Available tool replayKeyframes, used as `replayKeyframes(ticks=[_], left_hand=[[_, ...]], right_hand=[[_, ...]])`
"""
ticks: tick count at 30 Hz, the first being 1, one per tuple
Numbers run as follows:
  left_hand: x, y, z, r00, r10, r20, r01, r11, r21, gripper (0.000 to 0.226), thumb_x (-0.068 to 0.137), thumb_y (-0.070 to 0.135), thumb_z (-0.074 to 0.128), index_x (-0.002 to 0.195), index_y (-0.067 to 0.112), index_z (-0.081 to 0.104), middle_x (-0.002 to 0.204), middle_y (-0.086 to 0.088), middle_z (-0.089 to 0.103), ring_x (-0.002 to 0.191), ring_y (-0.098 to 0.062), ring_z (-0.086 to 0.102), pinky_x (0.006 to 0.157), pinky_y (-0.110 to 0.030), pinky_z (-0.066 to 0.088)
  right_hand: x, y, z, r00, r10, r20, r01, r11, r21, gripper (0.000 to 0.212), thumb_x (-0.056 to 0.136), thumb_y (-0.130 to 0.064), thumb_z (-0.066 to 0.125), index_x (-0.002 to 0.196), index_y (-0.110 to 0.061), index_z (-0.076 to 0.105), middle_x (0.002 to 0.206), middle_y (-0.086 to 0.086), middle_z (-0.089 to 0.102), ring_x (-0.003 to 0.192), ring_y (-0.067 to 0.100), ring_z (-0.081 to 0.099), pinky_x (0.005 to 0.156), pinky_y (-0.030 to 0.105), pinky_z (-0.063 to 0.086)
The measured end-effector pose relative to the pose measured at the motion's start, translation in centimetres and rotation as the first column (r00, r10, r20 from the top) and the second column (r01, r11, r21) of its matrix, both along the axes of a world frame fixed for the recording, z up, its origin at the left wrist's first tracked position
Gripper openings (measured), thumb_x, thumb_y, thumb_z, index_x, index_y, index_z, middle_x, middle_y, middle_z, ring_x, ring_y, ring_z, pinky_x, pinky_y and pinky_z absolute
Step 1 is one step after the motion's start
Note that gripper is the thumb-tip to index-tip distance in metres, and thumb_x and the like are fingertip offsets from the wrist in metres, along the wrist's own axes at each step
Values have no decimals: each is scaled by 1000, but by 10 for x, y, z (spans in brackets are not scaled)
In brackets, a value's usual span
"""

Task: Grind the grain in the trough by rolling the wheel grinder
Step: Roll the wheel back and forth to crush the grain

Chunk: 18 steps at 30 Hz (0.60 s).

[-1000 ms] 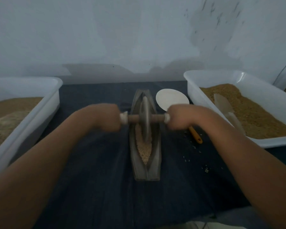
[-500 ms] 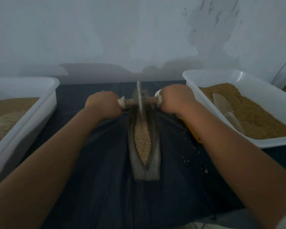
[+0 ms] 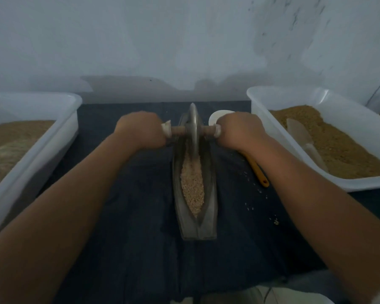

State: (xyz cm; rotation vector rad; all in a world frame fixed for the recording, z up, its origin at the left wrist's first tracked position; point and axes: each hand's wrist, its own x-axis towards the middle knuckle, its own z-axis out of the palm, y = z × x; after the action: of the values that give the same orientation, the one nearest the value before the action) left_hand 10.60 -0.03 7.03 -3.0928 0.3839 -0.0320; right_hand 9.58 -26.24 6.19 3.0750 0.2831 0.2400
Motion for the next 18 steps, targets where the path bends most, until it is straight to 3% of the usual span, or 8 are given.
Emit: replayKeyframes(ticks=[3, 5, 7, 8, 10, 11, 14, 18], left_hand=[[2, -5, 7, 997, -43, -71, 46, 998, 36, 39, 71, 63, 55, 74, 24, 60, 77, 3, 60, 70, -19, 57, 71, -38, 54], [-17, 1, 4, 985, -98, -144, 107, 993, 55, 25, 81, 44, 65, 71, 23, 56, 75, 3, 60, 67, -18, 57, 73, -36, 57], [-50, 13, -3, 964, -139, -226, 157, 986, 62, 19, 80, 32, 68, 69, 21, 57, 71, 4, 62, 63, -14, 60, 60, -27, 52], [-66, 19, -7, 954, -157, -255, 177, 982, 58, 17, 78, 31, 68, 68, 20, 59, 67, 5, 63, 60, -10, 60, 53, -24, 47], [-88, 31, -13, 936, -189, -298, 213, 976, 51, 17, 74, 34, 66, 67, 19, 60, 61, 7, 62, 55, -2, 58, 44, -16, 38], [-92, 34, -16, 930, -193, -313, 216, 976, 38, 19, 73, 35, 66, 67, 19, 59, 60, 7, 61, 54, -1, 58, 44, -15, 36], [-70, 24, -12, 966, -153, -207, 164, 986, 37, 24, 78, 39, 64, 65, 19, 56, 64, 7, 58, 60, -13, 60, 58, -25, 51], [-14, 0, 6, 1000, -16, 0, 16, 1000, 6, 39, 75, 61, 52, 71, 23, 61, 75, 3, 61, 72, -23, 61, 69, -37, 53]], right_hand=[[-1, -1, -6, 997, -55, -60, 54, 998, -19, 26, 80, -43, 46, 69, -27, 65, 72, -5, 63, 67, 18, 59, 56, 31, 38], [-19, -6, -10, 984, -25, -176, 22, 1000, -18, 22, 85, -41, 53, 73, -27, 65, 76, -6, 64, 72, 16, 61, 61, 33, 44], [-49, -12, -11, 954, 46, -297, -44, 999, 13, 21, 79, -43, 56, 69, -28, 65, 65, -5, 65, 61, 9, 62, 55, 31, 46], [-66, -13, -9, 933, 79, -351, -73, 997, 30, 19, 74, -46, 54, 71, -32, 67, 60, -7, 66, 53, 6, 61, 49, 29, 44], [-88, -11, -3, 892, 151, -425, -139, 989, 58, 20, 69, -51, 51, 84, -61, 60, 64, -34, 62, 45, 5, 59, 43, 25, 40], [-90, -11, -3, 884, 165, -437, -154, 986, 59, 21, 70, -51, 51, 84, -66, 57, 65, -40, 59, 45, 4, 58, 43, 24, 38], [-59, -10, -7, 928, 114, -356, -116, 993, 17, 21, 76, -47, 54, 68, -31, 65, 62, -7, 64, 58, 8, 61, 49, 28, 40], [-3, -3, -11, 1000, -5, -11, 5, 999, -35, 31, 78, -47, 43, 69, -24, 62, 71, -6, 61, 65, 17, 55, 53, 28, 30]])
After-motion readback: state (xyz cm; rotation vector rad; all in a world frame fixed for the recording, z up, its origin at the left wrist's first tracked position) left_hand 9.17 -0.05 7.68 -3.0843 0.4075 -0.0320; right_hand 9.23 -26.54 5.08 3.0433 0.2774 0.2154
